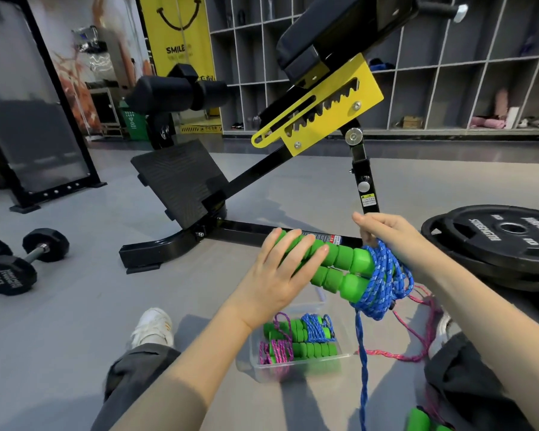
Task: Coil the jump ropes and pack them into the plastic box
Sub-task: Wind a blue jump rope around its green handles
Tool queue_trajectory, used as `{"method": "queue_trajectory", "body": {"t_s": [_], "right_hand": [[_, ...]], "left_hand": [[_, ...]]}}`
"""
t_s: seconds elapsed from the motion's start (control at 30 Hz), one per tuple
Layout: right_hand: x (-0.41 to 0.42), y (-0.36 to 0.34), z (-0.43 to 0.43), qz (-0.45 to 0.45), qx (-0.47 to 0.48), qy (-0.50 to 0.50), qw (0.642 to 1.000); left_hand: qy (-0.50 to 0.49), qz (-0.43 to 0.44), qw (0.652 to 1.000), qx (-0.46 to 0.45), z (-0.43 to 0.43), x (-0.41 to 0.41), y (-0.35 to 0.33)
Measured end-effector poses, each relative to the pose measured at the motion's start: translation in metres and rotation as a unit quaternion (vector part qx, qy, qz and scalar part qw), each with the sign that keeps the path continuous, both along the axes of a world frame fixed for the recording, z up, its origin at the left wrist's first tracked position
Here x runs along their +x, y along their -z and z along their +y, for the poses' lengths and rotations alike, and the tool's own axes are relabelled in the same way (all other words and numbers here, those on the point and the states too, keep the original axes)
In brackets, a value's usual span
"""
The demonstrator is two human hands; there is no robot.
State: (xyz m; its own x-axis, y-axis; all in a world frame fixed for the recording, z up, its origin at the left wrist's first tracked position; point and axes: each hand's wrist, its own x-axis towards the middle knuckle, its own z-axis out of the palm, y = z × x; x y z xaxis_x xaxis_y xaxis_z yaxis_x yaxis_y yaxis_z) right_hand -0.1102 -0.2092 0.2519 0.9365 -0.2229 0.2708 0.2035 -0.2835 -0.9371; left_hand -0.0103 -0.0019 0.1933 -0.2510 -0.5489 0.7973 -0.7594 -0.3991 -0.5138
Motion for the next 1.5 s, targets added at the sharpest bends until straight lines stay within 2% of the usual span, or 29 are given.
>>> {"method": "queue_trajectory", "body": {"t_s": [0.13, 0.2, 0.33, 0.4, 0.5, 0.57, 0.63, 0.73, 0.8, 0.87, 0.97, 1.13, 1.3, 1.4, 1.5], "right_hand": [[0.012, -0.006, -0.005, 0.029, -0.042, -0.013, 0.999], [0.023, -0.009, -0.003, 0.049, -0.025, -0.037, 0.998], [0.042, 0.002, 0.007, 0.069, 0.187, -0.127, 0.972], [0.046, 0.025, 0.009, 0.065, 0.253, -0.147, 0.954], [0.047, 0.049, 0.017, 0.057, 0.297, -0.096, 0.948], [0.036, 0.057, 0.032, 0.04, 0.283, -0.103, 0.953], [0.029, 0.069, 0.044, 0.032, 0.279, -0.044, 0.959], [0.026, 0.085, 0.057, 0.056, 0.33, -0.014, 0.942], [0.022, 0.09, 0.066, 0.107, 0.308, 0.008, 0.945], [0.016, 0.093, 0.078, 0.139, 0.274, -0.017, 0.952], [0.007, 0.086, 0.089, 0.161, 0.232, -0.016, 0.959], [-0.006, 0.062, 0.071, 0.179, 0.037, 0.001, 0.983], [-0.021, 0.042, 0.051, 0.209, -0.142, -0.065, 0.965], [-0.028, 0.027, 0.04, 0.233, -0.168, -0.108, 0.952], [-0.033, 0.011, 0.032, 0.211, -0.204, -0.11, 0.95]], "left_hand": [[0.012, 0.009, 1.0, -0.025, 0.0, -0.002, -0.004], [0.01, 0.015, 0.999, -0.038, -0.003, -0.003, -0.002], [-0.003, 0.031, 0.996, -0.08, -0.009, 0.006, 0.001], [-0.013, 0.028, 0.996, -0.087, -0.008, 0.013, 0.002], [-0.028, 0.019, 0.995, -0.092, -0.004, 0.023, 0.008], [-0.041, 0.017, 0.995, -0.094, -0.002, 0.028, 0.014], [-0.058, 0.016, 0.995, -0.084, 0.0, 0.032, 0.021], [-0.08, 0.021, 0.995, -0.063, -0.001, 0.035, 0.03], [-0.097, 0.031, 0.993, -0.067, -0.002, 0.036, 0.032], [-0.121, 0.045, 0.988, -0.079, 0.001, 0.042, 0.035], [-0.151, 0.047, 0.984, -0.078, 0.008, 0.053, 0.042], [-0.148, 0.048, 0.986, -0.066, 0.006, 0.05, 0.044], [-0.164, 0.044, 0.984, -0.053, 0.009, 0.051, 0.054], [-0.169, 0.049, 0.984, -0.023, 0.013, 0.05, 0.061], [-0.181, 0.054, 0.982, -0.012, 0.017, 0.052, 0.063]]}}
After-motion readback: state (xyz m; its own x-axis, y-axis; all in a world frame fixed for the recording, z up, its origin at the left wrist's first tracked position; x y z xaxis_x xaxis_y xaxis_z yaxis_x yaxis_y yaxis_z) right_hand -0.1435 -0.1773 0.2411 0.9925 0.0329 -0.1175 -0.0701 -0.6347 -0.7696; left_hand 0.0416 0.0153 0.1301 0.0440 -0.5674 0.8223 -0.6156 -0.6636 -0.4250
